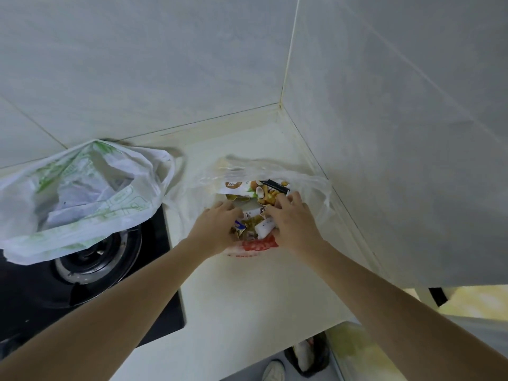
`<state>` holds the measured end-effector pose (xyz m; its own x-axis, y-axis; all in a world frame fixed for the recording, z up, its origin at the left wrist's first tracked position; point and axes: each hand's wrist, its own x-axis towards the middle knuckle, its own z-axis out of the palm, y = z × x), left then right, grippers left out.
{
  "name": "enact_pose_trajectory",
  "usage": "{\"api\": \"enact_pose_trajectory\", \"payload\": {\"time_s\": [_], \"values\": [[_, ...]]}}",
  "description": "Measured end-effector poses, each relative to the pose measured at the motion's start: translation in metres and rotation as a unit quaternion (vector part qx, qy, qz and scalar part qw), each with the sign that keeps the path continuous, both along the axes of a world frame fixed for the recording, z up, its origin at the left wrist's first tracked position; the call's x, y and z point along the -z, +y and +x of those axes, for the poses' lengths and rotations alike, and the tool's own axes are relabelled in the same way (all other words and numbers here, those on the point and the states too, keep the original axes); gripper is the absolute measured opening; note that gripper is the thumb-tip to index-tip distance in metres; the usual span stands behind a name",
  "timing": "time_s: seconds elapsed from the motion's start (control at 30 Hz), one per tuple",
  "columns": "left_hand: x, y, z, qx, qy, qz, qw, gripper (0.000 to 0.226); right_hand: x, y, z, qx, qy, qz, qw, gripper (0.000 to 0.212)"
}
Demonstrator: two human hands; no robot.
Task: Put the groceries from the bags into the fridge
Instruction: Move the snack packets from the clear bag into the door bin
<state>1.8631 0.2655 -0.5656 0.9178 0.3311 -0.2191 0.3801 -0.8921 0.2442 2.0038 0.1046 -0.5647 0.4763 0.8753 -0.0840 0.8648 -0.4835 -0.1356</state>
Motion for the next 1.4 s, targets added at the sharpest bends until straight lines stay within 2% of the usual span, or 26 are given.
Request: {"api": "enact_pose_trajectory", "payload": {"time_s": [0.27, 0.43, 0.57, 0.67, 0.87, 1.03, 1.13, 1.23, 1.4], "values": [[-0.012, 0.013, -0.006, -0.016, -0.013, -0.015, 1.0, 0.008, -0.007, -0.002, 0.002, 0.033, 0.003, 0.08, 0.996, 0.031], [-0.022, 0.019, -0.007, -0.03, -0.051, -0.039, 0.997, 0.018, -0.022, 0.001, -0.001, 0.057, 0.061, 0.142, 0.986, 0.028], [-0.043, 0.021, -0.006, -0.032, -0.098, -0.07, 0.992, 0.01, -0.043, 0.001, -0.008, 0.071, 0.118, 0.191, 0.972, 0.003], [-0.071, 0.023, -0.002, -0.036, -0.142, -0.109, 0.983, 0.01, -0.071, 0.001, -0.015, 0.081, 0.149, 0.232, 0.958, 0.018], [-0.172, 0.022, 0.032, 0.066, -0.172, -0.099, 0.978, 0.021, -0.166, -0.018, -0.034, 0.163, 0.112, 0.247, 0.949, 0.026], [-0.281, -0.017, 0.053, 0.169, -0.221, -0.132, 0.951, 0.014, -0.263, -0.07, -0.055, 0.259, 0.072, 0.312, 0.911, 0.022], [-0.344, -0.058, 0.055, 0.235, -0.236, -0.166, 0.928, 0.007, -0.318, -0.118, -0.077, 0.299, 0.039, 0.358, 0.884, 0.021], [-0.4, -0.114, 0.05, 0.289, -0.246, -0.214, 0.9, 0.013, -0.368, -0.176, -0.105, 0.343, -0.008, 0.387, 0.856, 0.022], [-0.463, -0.223, 0.021, 0.398, -0.281, -0.276, 0.828, 0.014, -0.435, -0.294, -0.182, 0.425, -0.119, 0.42, 0.793, 0.019]]}}
